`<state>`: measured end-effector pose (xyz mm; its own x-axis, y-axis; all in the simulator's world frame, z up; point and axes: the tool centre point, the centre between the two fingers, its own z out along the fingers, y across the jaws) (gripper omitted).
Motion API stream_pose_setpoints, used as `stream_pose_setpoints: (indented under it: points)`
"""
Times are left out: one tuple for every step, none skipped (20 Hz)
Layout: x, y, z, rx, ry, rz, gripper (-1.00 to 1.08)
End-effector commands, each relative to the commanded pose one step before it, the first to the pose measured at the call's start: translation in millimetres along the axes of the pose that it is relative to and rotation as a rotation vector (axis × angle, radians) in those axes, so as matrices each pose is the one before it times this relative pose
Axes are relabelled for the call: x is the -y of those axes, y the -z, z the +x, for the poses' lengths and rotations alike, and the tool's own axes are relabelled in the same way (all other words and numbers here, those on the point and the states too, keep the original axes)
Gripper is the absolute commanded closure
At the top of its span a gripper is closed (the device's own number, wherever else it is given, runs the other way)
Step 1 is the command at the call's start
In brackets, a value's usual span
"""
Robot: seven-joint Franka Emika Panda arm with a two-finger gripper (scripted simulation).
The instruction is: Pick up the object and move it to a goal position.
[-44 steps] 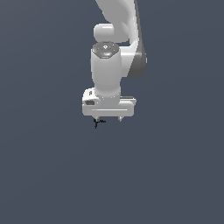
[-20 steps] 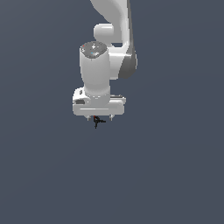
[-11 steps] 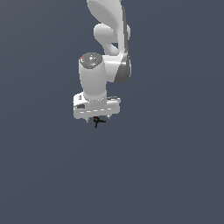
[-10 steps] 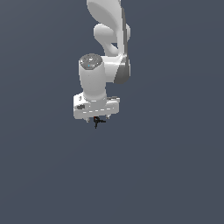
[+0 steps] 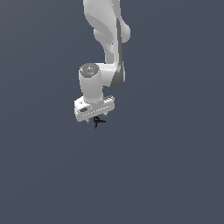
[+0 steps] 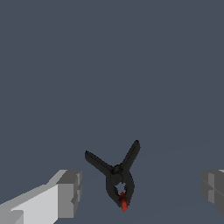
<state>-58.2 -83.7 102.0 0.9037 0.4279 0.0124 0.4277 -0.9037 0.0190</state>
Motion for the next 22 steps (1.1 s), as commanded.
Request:
stream_pose_setpoints:
  points:
    - [2.25, -10.17, -10.34, 0.00307, 0.05444, 0.0045, -0.92]
    - [1.05, -3.49, -3.59, 0.0011, 0.01855, 0.00174, -0.92]
    - [1.08, -3.23, -3.34, 0.00098, 0.01736, 0.00167, -0.92]
    - [1.09, -2.98, -3.1, 0.00086, 0.01617, 0.00158, -0.92]
    - [1.09, -2.74, -2.85, 0.00075, 0.01497, 0.00149, -0.92]
    - [1.06, -2.5, -2.61, 0.00066, 0.01378, 0.0014, -0.92]
    - [1.02, -2.26, -2.37, 0.00057, 0.01258, 0.00129, -0.92]
    - [0.98, -2.03, -2.13, 0.00049, 0.0114, 0.00119, -0.92]
    - [0.91, -1.8, -1.9, 0.00041, 0.0102, 0.00107, -0.92]
    - [0.82, -1.58, -1.68, 0.00035, 0.00897, 0.00095, -0.92]
    - [0.73, -1.36, -1.44, 0.00029, 0.00779, 0.00083, -0.92]
    - [0.65, -1.15, -1.2, 0.00024, 0.00662, 0.00071, -0.92]
    - [0.53, -0.94, -0.99, 0.00019, 0.0054, 0.00058, -0.92]
    - [0.41, -0.73, -0.78, 0.00014, 0.00417, 0.00045, -0.92]
    - [0.3, -0.52, -0.55, 0.0001, 0.00299, 0.00033, -0.92]
    - [0.19, -0.31, -0.32, 0.00006, 0.00182, 0.0002, -0.92]
    - [0.09, -0.11, -0.08, 0.00002, 0.00069, 0.00007, -0.92]
    - [-0.37, 0.45, 0.42, 0.00027, -0.00419, -0.00004, -0.92]
    - [0.0, -0.3, -0.02, 0.0, 0.0, 0.0, -0.92]
    - [0.0, -0.89, -0.06, 0.0, 0.0, 0.0, -0.92]
    - [0.0, -1.48, -0.1, 0.0, 0.0, 0.0, -0.92]
    - [0.01, -2.07, -0.14, 0.0, 0.0, 0.0, -0.92]
